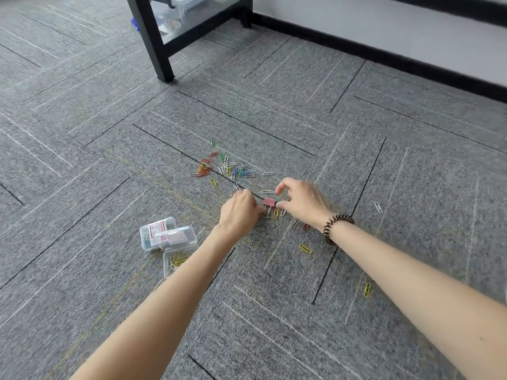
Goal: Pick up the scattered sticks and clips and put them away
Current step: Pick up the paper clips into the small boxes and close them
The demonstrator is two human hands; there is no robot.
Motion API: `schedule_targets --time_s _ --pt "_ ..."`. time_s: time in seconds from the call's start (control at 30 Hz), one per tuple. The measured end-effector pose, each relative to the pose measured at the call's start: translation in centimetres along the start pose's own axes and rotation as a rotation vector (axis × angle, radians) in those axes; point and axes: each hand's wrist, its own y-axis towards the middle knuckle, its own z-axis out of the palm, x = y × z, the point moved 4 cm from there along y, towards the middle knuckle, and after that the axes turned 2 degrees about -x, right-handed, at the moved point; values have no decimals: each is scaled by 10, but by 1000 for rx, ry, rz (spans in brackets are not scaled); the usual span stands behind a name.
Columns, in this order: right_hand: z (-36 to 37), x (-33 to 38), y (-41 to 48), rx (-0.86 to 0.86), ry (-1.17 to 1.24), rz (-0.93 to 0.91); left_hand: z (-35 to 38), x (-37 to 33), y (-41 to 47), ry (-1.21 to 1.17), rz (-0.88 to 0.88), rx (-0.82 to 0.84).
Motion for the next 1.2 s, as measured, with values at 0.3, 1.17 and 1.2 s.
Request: schedule_targets --time_s 0.3,1.17,1.2 --pt "17 -6 11 12 -38 34 1 -1 7 -31 17 121" --pt "3 -23 -19 296 1389 459 -5 10 -26 -1430 -344 478" --pt "2 -24 -17 277 1308 448 -3 9 -24 -1330 -318 427"
